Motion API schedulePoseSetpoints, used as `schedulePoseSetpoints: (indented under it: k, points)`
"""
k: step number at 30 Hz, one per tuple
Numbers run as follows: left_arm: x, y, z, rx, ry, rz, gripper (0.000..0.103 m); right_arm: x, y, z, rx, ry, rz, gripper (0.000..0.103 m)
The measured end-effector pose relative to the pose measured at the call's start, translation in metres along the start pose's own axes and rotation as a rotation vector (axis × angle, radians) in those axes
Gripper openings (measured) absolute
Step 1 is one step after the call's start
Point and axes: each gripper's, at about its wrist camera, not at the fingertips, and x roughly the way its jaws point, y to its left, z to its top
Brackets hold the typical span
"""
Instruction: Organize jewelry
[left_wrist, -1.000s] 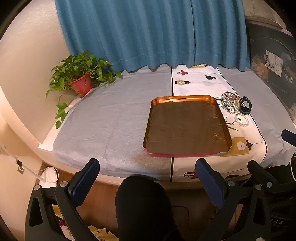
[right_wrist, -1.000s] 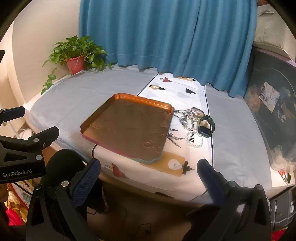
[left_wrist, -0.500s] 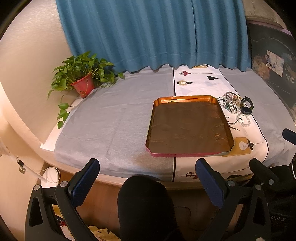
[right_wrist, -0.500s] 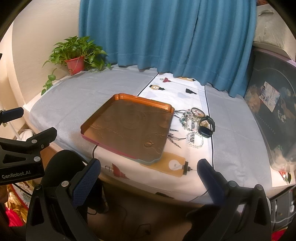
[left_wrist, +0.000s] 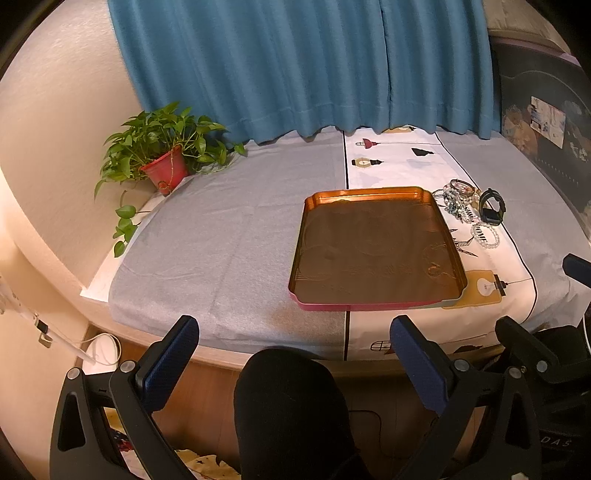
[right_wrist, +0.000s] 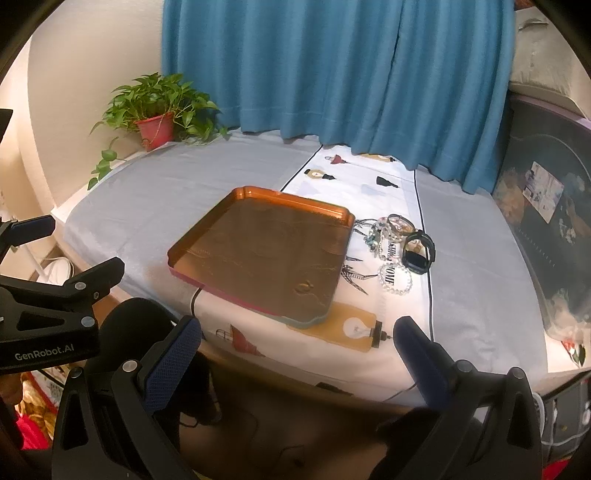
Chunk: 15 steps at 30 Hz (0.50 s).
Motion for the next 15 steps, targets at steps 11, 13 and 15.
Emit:
schedulePoseSetpoints:
  k: [11,13,15]
  points:
    - [0.0004,0.0004,-0.0002,0.000,0.003,0.000,0.103,0.0006,0.0000,-0.0004,0.000,0.000,0.001,0.103]
    - [0.0005,-0.0005,-0.0022,0.000,0.004,0.000,0.103,0.0005,-0.0003,-0.0001,0.002,0.001,0.001,0.103]
    - [0.0003,-0.0008,-0.0020,0.002,0.002,0.000,0.103,0.0006,-0.0002,0.0000,0.002,0.001,0.001,0.103]
